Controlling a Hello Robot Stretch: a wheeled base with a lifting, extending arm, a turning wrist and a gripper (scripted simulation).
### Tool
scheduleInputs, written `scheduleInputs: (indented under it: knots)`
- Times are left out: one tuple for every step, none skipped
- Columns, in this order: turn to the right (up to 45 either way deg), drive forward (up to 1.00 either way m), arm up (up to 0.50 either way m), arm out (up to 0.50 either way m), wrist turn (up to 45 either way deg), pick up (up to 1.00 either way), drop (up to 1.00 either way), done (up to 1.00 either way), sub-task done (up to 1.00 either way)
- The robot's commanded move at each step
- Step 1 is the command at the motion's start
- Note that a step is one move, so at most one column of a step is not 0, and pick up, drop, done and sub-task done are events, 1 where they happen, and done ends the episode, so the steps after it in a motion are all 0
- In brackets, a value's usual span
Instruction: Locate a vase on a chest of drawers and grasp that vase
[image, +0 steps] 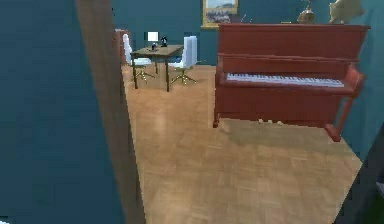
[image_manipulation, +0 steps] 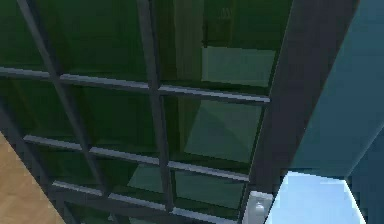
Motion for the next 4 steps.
scheduleInputs:
  knots:
    - [-12.0, 0.00, 0.00, 0.00, 0.0, 0.00, 0.00, 0.00, 0.00]
    - [0.0, 0.60, 0.00, 0.00, 0.0, 0.00, 0.00, 0.00, 0.00]
    - [21.0, 0.00, 0.00, 0.00, 0.0, 0.00, 0.00, 0.00, 0.00]
    - [0.0, 0.60, 0.00, 0.00, 0.0, 0.00, 0.00, 0.00, 0.00]
